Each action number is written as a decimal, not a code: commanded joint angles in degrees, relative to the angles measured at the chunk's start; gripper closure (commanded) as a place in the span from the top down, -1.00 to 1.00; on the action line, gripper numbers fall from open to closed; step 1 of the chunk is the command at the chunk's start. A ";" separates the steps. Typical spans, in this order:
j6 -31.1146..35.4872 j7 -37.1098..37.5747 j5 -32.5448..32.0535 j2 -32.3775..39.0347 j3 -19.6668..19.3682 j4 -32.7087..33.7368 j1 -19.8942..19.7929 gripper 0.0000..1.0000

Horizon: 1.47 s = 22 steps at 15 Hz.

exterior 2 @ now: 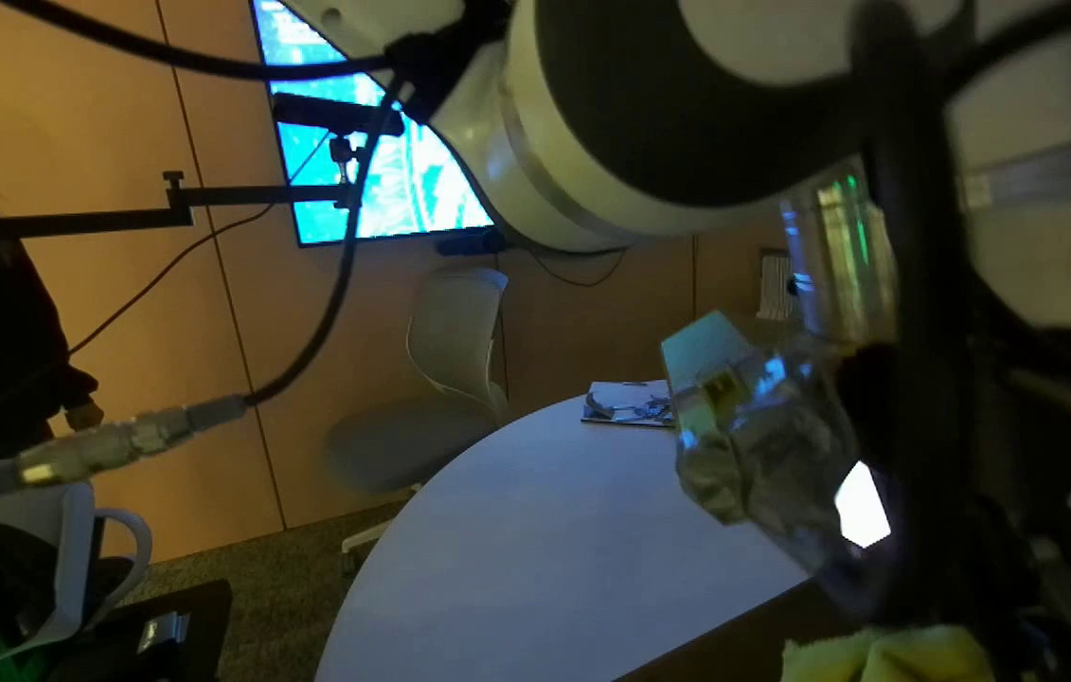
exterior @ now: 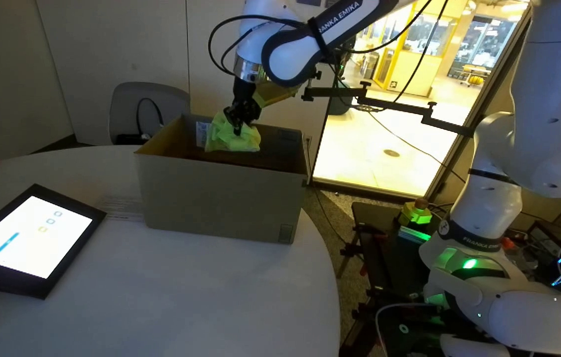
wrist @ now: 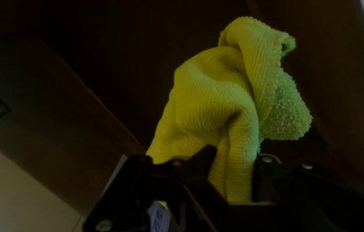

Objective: Put the marker on the towel, fold the towel twice, put the towel inside the box

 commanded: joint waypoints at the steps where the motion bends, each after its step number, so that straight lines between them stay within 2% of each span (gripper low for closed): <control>1: -8.34 -8.63 9.90 7.19 1.80 7.64 -3.79 -0.72; 3: -12.87 -12.83 14.06 10.34 2.54 10.49 -5.54 -0.71; 6: -18.42 -15.65 16.35 14.29 2.74 14.32 -6.91 -0.71; 8: -21.67 -16.67 16.83 16.48 2.79 16.70 -7.51 -0.64; 9: -22.97 -17.09 17.02 17.32 2.84 17.71 -7.78 -0.20; 11: -25.14 -17.52 17.22 18.59 2.90 19.45 -8.16 -0.15; 12: -26.05 -17.66 17.18 18.86 2.91 20.13 -8.22 -0.02; 18: -28.21 -17.66 16.53 16.52 2.87 20.84 -7.64 0.96; 22: -26.79 -16.61 15.30 10.15 2.72 17.69 -6.05 1.00</control>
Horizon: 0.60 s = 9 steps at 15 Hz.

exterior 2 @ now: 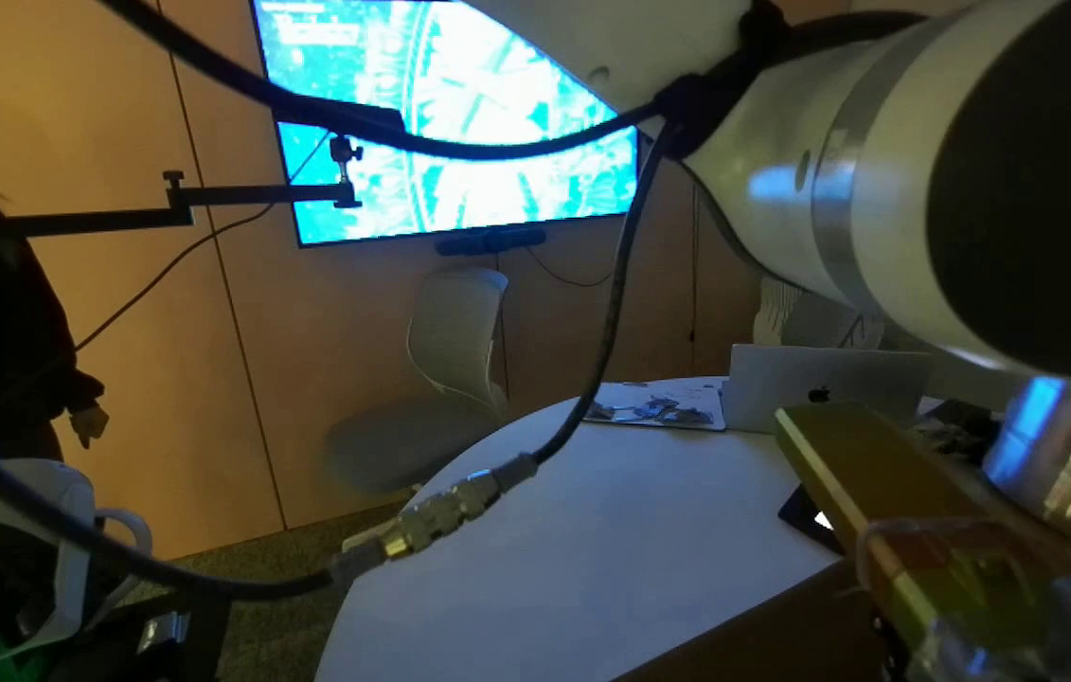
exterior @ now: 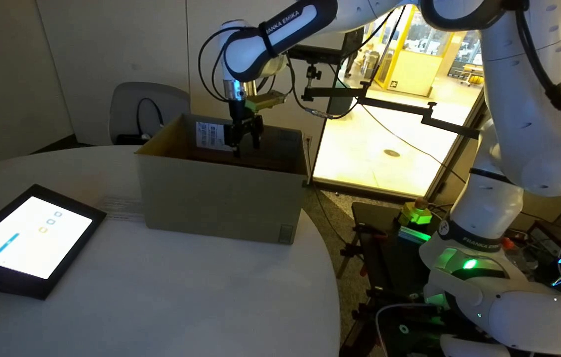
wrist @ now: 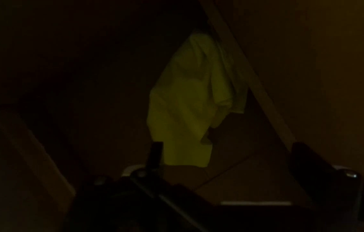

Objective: Put the marker on the towel, fold the towel twice, put the towel inside the box

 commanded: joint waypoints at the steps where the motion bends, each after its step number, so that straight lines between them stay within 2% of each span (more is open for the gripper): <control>1: 0.23 0.23 -1.12 -8.02 0.25 -3.57 1.61 1.00; 4: 2.36 -0.32 -2.92 -16.03 1.39 -8.42 4.37 1.00; 9: 4.30 -0.47 -4.86 -27.14 6.02 -15.60 9.36 1.00</control>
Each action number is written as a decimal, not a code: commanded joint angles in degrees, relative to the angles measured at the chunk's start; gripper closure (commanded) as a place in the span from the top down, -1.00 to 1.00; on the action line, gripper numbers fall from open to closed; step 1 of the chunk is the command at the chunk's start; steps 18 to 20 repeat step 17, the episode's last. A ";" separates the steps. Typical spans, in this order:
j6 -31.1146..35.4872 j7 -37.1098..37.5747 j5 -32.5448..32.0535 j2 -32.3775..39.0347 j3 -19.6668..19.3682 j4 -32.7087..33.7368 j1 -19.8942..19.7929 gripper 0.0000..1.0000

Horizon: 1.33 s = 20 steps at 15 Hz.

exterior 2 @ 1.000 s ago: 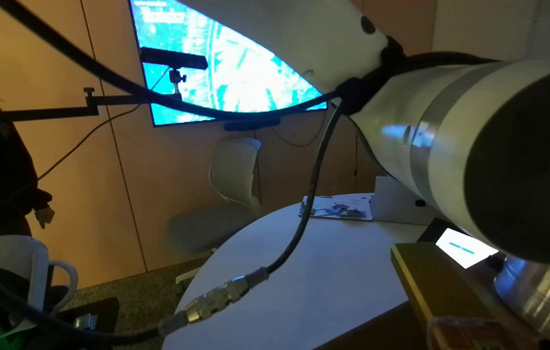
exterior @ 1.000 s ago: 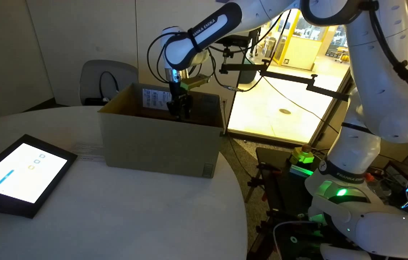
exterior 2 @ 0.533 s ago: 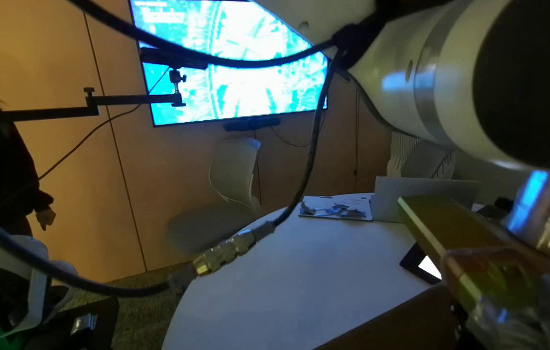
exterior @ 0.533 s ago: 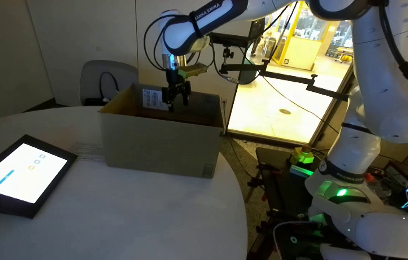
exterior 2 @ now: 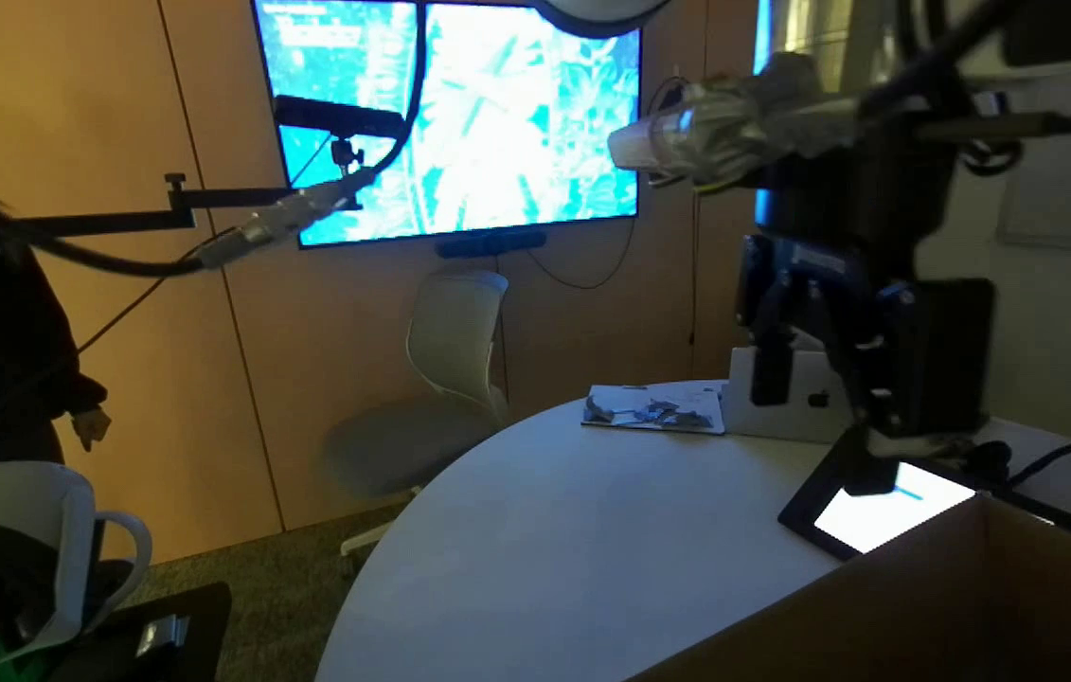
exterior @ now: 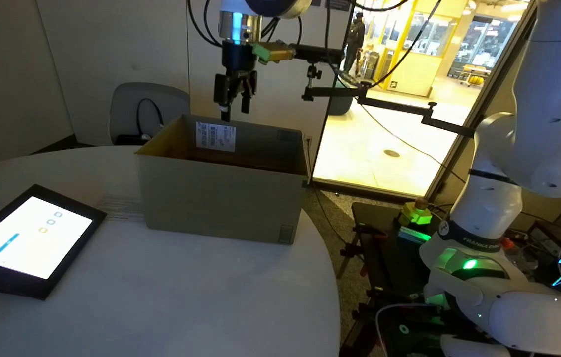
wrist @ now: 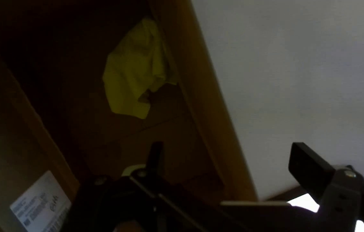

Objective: Put the marker on the towel, fold the towel twice, put the towel inside the box

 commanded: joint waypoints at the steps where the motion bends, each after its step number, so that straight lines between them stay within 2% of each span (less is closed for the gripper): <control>1: 2.38 -1.51 -0.61 -9.65 3.35 -7.98 3.21 1.00; 5: -2.09 -5.05 4.99 -18.24 6.96 -12.77 5.94 1.00; 7: -7.97 -6.22 8.52 -22.61 7.87 -14.39 7.16 1.00; 9: -16.99 -6.19 10.92 -25.79 8.04 -14.08 7.92 1.00; 13: -31.07 -6.16 15.18 -30.52 7.09 -12.40 8.00 1.00; 15: -33.74 -6.84 17.37 -32.79 6.33 -12.76 7.67 1.00; 16: -31.49 -5.22 15.08 -30.53 7.72 -12.36 7.55 1.00; 20: -32.57 -5.46 15.65 -31.43 7.41 -12.37 7.46 1.00</control>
